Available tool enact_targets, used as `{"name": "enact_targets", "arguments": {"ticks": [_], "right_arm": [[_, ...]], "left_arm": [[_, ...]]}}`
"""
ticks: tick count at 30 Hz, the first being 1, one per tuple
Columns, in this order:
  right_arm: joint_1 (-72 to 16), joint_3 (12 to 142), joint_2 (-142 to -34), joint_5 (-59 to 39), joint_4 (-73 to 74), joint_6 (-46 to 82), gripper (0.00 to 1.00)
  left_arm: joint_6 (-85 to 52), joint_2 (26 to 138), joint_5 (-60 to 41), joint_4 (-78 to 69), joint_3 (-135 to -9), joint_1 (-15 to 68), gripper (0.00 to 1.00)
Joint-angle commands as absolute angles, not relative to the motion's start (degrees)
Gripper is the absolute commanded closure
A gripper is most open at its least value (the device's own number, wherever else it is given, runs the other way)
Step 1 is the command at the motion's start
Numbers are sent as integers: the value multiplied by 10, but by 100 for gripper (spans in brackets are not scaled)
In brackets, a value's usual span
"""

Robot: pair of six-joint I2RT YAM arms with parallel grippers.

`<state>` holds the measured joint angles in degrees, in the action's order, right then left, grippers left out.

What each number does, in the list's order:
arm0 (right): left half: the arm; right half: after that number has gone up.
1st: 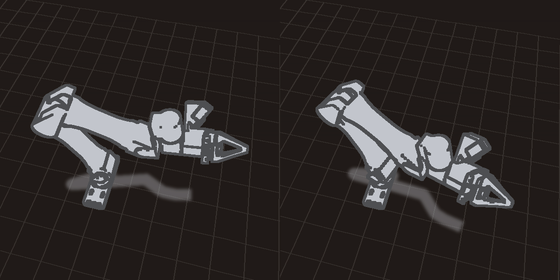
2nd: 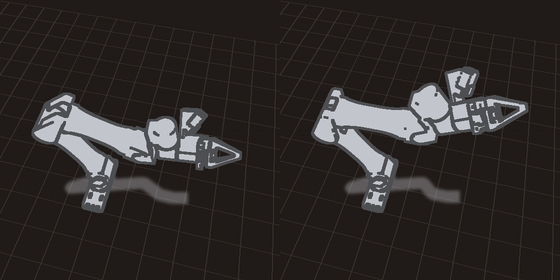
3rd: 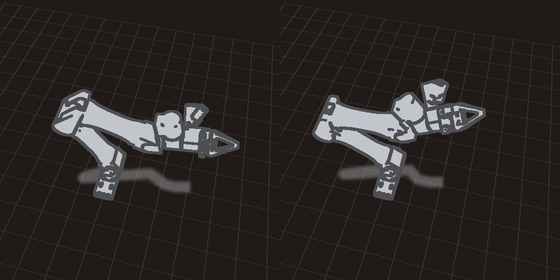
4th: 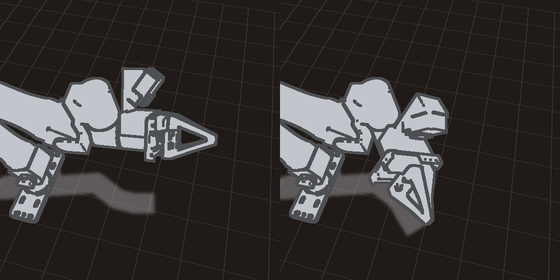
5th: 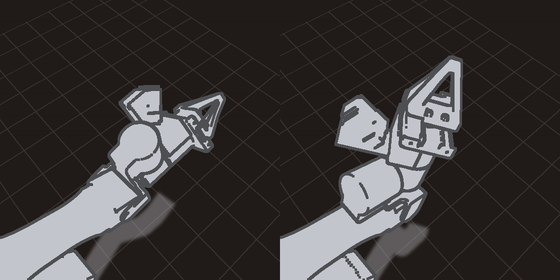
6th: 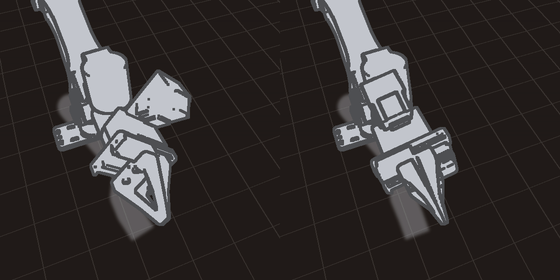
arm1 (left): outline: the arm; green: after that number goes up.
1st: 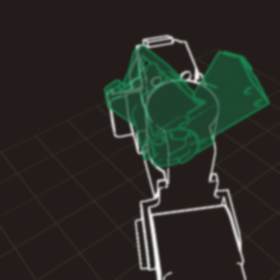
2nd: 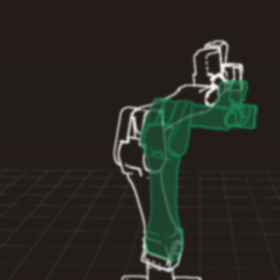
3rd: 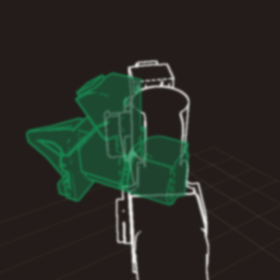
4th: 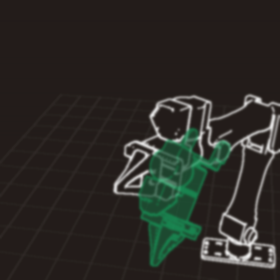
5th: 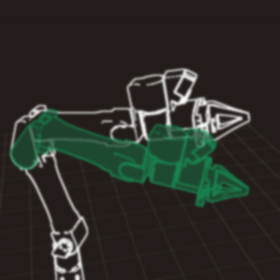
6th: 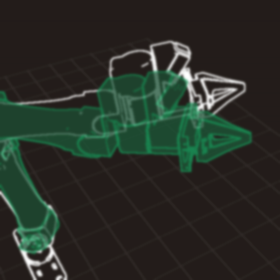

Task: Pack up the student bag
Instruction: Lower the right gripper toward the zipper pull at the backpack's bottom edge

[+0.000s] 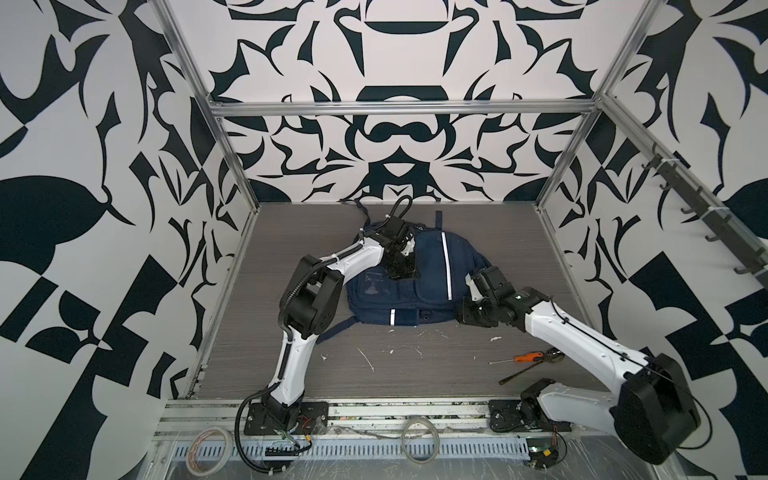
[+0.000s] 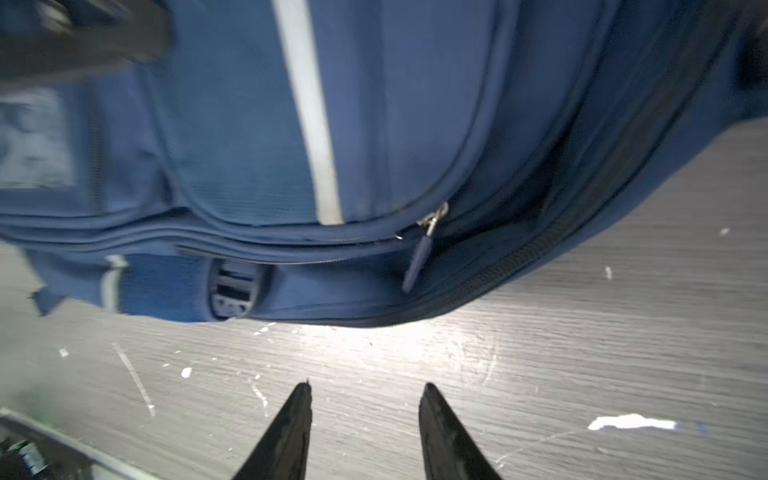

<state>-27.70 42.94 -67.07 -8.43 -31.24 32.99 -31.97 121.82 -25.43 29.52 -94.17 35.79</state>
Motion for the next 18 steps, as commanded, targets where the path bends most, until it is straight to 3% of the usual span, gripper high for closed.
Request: {"name": "enact_targets", "arguments": {"ticks": [1, 10, 18], "right_arm": [[-275, 441, -628, -74, -287, 304, 55], [-274, 477, -582, -45, -291, 216, 58], [-271, 470, -609, -74, -249, 206, 58]], "left_arm": [[-350, 1164, -312, 233, -918, 346, 100], [-494, 1089, -453, 92, -819, 283, 100], [-466, 1074, -466, 143, -837, 270, 100]]}}
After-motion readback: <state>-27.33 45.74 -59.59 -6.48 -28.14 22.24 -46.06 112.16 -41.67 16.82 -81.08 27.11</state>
